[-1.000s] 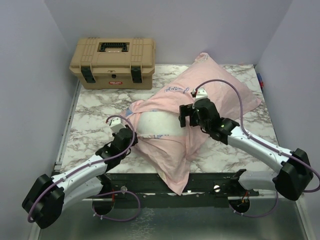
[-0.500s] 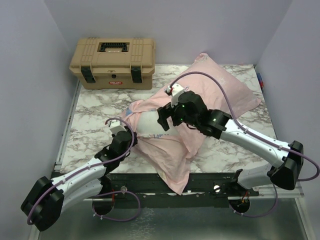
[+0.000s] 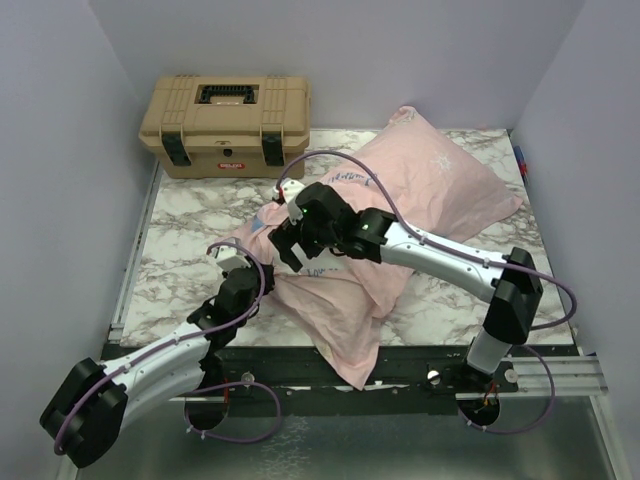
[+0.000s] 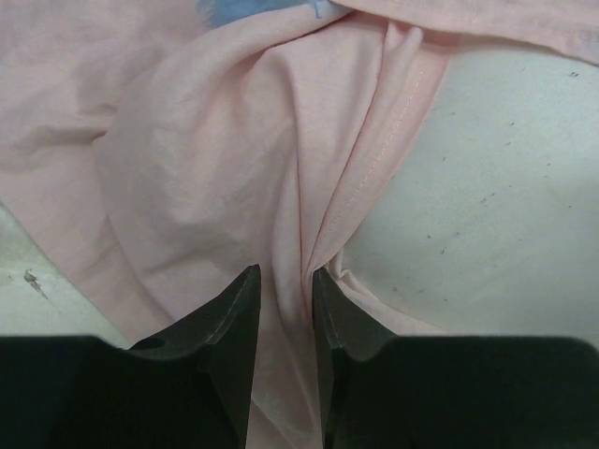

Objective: Remove the pillowcase from the pillow

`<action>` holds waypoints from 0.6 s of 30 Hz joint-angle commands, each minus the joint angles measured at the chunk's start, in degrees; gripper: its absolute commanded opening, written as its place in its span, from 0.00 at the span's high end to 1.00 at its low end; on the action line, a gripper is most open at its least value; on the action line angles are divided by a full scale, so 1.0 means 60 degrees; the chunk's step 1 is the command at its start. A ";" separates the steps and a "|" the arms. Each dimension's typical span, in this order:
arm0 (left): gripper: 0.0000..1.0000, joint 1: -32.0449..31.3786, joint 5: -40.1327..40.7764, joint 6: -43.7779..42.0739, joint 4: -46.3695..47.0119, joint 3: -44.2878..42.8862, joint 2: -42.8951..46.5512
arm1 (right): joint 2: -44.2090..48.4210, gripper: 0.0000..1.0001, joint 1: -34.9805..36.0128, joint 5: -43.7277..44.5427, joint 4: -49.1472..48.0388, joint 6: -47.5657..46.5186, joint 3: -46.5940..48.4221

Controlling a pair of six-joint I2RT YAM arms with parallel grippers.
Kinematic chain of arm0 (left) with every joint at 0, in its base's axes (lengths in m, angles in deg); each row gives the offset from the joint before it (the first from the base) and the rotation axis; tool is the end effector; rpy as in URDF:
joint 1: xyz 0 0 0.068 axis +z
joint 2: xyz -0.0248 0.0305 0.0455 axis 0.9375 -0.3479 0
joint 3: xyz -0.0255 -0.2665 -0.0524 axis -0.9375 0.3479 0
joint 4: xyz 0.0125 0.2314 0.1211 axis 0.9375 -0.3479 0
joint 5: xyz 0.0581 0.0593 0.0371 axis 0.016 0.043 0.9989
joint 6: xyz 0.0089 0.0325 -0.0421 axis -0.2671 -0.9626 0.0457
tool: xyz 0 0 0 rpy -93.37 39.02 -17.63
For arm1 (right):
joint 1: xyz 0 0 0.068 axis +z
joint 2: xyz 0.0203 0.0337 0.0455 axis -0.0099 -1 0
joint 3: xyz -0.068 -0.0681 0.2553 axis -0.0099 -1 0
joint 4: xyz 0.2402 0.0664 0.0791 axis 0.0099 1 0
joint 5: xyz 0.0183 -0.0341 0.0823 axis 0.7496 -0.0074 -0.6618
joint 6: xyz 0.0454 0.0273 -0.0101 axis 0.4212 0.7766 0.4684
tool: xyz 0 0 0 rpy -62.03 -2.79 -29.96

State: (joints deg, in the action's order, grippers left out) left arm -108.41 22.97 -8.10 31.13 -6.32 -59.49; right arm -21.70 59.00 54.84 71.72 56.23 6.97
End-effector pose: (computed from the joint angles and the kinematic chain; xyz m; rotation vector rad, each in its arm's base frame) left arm 0.1421 -0.0929 0.1612 -0.3827 1.9391 -0.4543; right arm 0.2061 0.3311 0.3239 -1.0040 2.0514 0.5236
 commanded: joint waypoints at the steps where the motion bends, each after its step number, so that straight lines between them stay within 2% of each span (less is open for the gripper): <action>1: 0.71 0.0001 -0.0283 -0.0041 -0.0225 0.0313 0.0109 | -0.0863 0.00 0.0031 0.0252 0.0503 -0.0261 0.0469; 10: 0.71 0.0002 -0.0477 0.0060 -0.0226 0.0441 0.0323 | -0.2886 0.00 0.0024 0.2042 0.1232 -0.0126 0.1295; 18: 0.71 0.0004 -0.0465 0.0088 -0.0236 0.0490 0.0333 | -0.4135 0.00 0.0030 0.4055 0.1698 0.0264 0.1328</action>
State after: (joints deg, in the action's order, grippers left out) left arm -108.38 21.53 -7.84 31.61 -4.48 -57.54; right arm -41.18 59.90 70.60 76.31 56.12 16.04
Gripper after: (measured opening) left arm 0.298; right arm 0.998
